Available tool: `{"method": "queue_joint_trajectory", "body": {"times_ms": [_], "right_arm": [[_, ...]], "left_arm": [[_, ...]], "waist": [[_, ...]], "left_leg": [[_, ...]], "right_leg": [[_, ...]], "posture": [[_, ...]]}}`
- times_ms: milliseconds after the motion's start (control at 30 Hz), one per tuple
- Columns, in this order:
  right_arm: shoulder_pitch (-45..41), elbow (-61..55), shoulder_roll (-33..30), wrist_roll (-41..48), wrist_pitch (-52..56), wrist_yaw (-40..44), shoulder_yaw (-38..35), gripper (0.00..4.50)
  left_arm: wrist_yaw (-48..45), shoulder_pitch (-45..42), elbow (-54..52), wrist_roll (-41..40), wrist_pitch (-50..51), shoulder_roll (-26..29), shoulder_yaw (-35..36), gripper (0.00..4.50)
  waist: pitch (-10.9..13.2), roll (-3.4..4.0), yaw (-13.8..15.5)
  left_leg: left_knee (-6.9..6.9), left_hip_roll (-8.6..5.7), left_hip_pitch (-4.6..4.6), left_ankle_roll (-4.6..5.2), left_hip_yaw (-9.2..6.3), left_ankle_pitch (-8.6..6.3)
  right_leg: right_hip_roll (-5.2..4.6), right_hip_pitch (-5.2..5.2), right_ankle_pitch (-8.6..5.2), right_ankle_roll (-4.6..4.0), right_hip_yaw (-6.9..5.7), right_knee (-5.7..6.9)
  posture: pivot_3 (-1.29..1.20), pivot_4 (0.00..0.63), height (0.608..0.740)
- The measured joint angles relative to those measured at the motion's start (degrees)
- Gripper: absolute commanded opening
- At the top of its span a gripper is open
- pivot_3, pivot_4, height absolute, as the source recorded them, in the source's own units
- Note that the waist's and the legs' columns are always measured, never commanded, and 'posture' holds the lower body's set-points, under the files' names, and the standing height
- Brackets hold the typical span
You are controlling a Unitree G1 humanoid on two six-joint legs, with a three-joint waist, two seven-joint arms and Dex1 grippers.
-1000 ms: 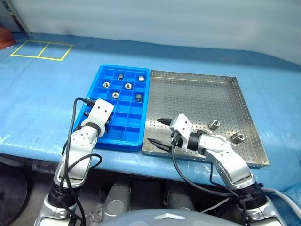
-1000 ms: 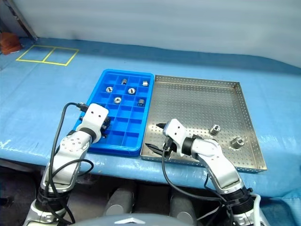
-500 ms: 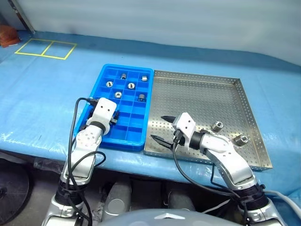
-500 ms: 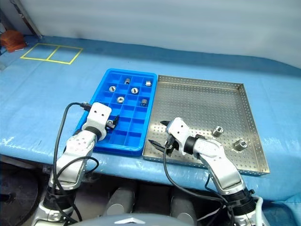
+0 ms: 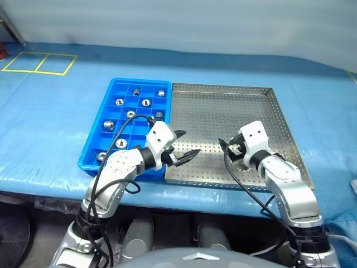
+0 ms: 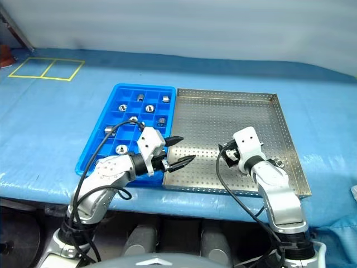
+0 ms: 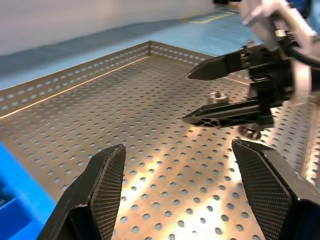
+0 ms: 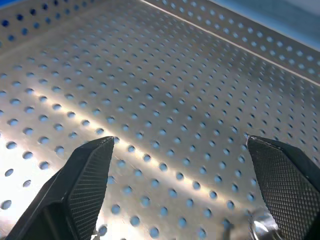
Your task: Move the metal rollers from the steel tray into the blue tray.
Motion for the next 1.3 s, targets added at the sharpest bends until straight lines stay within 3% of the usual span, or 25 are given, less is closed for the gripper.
{"method": "queue_joint_trajectory", "body": {"times_ms": [300, 633, 733, 900, 967, 1300], "right_arm": [[2.93, -6.92, -0.10, 1.32, 12.14, -1.15, -1.47, 4.50], [5.89, -10.44, 0.52, 3.26, 18.51, -1.25, -3.25, 4.50], [5.87, -9.00, 1.27, 3.69, 18.76, -1.40, -4.00, 3.87], [5.14, -7.47, 1.57, 4.00, 18.75, -1.45, -4.51, 2.27], [4.84, -7.13, 1.58, 4.07, 18.71, -1.43, -4.48, 1.93], [3.07, -6.80, 1.21, 4.97, 17.24, -0.44, -2.32, 1.93]], "left_arm": [[-4.57, -2.27, 3.41, -1.77, -1.06, 0.92, -3.16, 3.68], [-5.82, -4.02, 6.38, -1.55, -2.77, 1.19, -5.08, 3.68], [-5.74, -4.04, 7.24, -1.44, -3.34, 1.22, -5.39, 3.70], [-5.22, -4.04, 7.29, -1.29, -3.47, 1.35, -5.43, 3.70], [-4.79, -4.03, 7.28, -1.13, -3.47, 1.46, -5.42, 3.70], [-2.16, -2.48, 6.81, -1.15, -3.39, 2.18, -4.34, 3.70]], "waist": [[-0.01, 0.01, -1.43], [-0.01, 0.01, -2.59], [-0.01, 0.02, -2.67], [-0.01, 0.01, -2.67], [-0.01, 0.02, -2.65], [-0.01, 0.02, -2.65]], "left_leg": [[-0.07, 0.00, -0.01, 0.01, -0.03, 0.00], [-0.05, 0.01, 0.02, 0.01, -0.02, 0.00], [-0.06, 0.01, 0.01, 0.01, -0.02, 0.00], [-0.05, 0.01, 0.01, 0.01, -0.02, 0.00], [-0.05, 0.01, 0.01, 0.01, -0.02, 0.00], [-0.06, 0.01, 0.01, 0.01, -0.02, -0.01]], "right_leg": [[0.02, -0.03, -0.01, 0.00, 0.00, 0.00], [0.02, -0.02, -0.01, 0.00, 0.00, 0.01], [0.02, -0.03, -0.01, 0.00, 0.01, 0.01], [0.02, -0.03, -0.01, 0.00, 0.01, 0.01], [0.02, -0.03, -0.01, 0.00, 0.00, 0.01], [0.02, -0.04, -0.01, 0.01, 0.01, 0.01]], "posture": [[0.08, 0.150, 0.740], [0.05, 0.150, 0.740], [0.05, 0.150, 0.740], [0.07, 0.150, 0.740], [0.07, 0.150, 0.740], [0.13, 0.150, 0.740]]}}
